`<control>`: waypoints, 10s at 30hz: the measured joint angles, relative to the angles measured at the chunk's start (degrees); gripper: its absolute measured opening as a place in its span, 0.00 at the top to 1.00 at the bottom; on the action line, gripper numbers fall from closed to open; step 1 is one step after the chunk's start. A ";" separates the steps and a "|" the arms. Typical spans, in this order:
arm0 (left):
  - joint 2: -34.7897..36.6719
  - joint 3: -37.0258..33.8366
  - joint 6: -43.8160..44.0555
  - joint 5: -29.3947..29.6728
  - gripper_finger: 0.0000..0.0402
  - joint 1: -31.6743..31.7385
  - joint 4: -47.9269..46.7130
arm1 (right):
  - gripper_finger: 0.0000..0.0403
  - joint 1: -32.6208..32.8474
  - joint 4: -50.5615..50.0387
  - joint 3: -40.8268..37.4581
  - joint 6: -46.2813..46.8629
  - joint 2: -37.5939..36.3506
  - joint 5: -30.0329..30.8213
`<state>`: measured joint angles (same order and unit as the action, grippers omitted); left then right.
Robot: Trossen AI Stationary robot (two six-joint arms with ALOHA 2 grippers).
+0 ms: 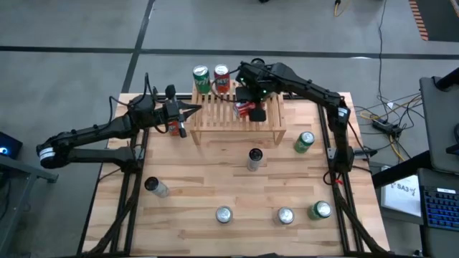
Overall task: Place canned beverage on shelf
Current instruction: Put the bottom red soda can aligned with the other red soda can on the shelf
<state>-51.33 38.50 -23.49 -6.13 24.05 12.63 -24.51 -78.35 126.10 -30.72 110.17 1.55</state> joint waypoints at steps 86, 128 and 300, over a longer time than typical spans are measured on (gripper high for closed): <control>-29.33 7.06 11.02 -12.85 0.28 0.00 17.82 | 0.26 10.01 -2.92 8.37 5.64 4.38 5.93; 0.16 -15.08 22.99 -23.61 0.28 0.15 57.46 | 0.17 10.99 46.81 -17.57 13.09 -14.50 -16.51; -4.87 -7.89 35.98 -36.91 0.33 17.98 27.93 | 0.19 8.10 40.38 -8.49 25.53 -7.12 5.98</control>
<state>-56.20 30.61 12.49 -43.04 42.04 40.56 -16.41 -37.97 117.61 -5.19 103.04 7.53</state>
